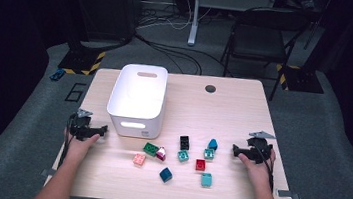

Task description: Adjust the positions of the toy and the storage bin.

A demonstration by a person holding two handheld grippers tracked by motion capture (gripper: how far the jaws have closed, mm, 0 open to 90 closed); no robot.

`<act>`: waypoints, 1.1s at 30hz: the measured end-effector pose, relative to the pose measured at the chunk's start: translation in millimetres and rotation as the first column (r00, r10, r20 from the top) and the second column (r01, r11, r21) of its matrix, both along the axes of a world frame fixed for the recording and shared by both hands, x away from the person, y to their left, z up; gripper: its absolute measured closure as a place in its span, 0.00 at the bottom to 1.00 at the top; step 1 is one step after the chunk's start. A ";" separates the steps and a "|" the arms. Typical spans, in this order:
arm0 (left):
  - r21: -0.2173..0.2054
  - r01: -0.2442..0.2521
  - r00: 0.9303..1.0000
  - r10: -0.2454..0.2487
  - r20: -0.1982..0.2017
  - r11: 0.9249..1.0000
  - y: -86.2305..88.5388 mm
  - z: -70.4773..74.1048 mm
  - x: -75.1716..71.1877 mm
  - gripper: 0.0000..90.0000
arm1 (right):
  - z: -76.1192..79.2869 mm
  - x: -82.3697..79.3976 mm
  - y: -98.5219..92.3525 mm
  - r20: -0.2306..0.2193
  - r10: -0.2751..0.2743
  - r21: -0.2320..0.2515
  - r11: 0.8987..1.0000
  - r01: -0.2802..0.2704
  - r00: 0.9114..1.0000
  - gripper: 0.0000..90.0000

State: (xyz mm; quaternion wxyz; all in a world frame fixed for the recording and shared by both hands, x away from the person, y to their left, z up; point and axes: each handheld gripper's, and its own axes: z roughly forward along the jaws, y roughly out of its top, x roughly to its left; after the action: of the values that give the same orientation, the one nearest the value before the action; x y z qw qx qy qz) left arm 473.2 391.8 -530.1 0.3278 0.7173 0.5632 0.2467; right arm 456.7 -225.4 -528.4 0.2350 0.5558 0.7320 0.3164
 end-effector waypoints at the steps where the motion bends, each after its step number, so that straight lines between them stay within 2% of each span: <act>1: 0.000 0.000 1.000 0.000 0.000 1.000 0.0 0.0 0.0 0.16 | -0.1 0.1 0.1 -0.001 0.008 0.002 1.000 -0.008 1.000 0.03; 10: -0.003 -0.010 1.000 0.010 0.006 1.000 -0.6 0.0 -0.3 0.17 | 0.0 -0.3 0.1 -0.001 0.018 0.002 1.000 -0.018 1.000 0.03; 12: 0.010 0.002 1.000 -0.002 -0.005 1.000 0.8 1.0 -0.7 0.19 | 0.0 -0.3 0.0 -0.001 0.019 0.002 1.000 -0.019 1.000 0.03; 14: -0.001 -0.004 1.000 0.004 0.005 1.000 -0.2 0.6 -1.0 0.21 | 0.1 -0.7 -0.1 -0.001 0.024 0.001 1.000 -0.024 1.000 0.04; 18: -0.007 -0.007 1.000 0.007 0.004 1.000 -1.5 1.3 -2.3 0.25 | 0.7 -2.0 0.4 0.004 0.011 0.006 1.000 -0.011 1.000 0.08; 21: -0.005 -0.001 1.000 0.001 0.004 1.000 -2.0 2.1 -2.8 0.28 | 2.1 -2.9 0.4 0.014 0.013 0.003 1.000 -0.013 1.000 0.16; 33: -0.002 0.013 1.000 -0.013 -0.009 1.000 -3.0 5.1 -3.6 0.37 | 2.4 -4.3 -0.9 0.027 0.009 0.005 1.000 -0.009 1.000 0.23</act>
State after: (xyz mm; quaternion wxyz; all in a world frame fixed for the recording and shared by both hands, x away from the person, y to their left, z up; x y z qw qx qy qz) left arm 469.5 388.8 -524.9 0.3278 0.7216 0.5602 0.2409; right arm 452.4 -226.3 -525.9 0.2423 0.5488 0.7304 0.3267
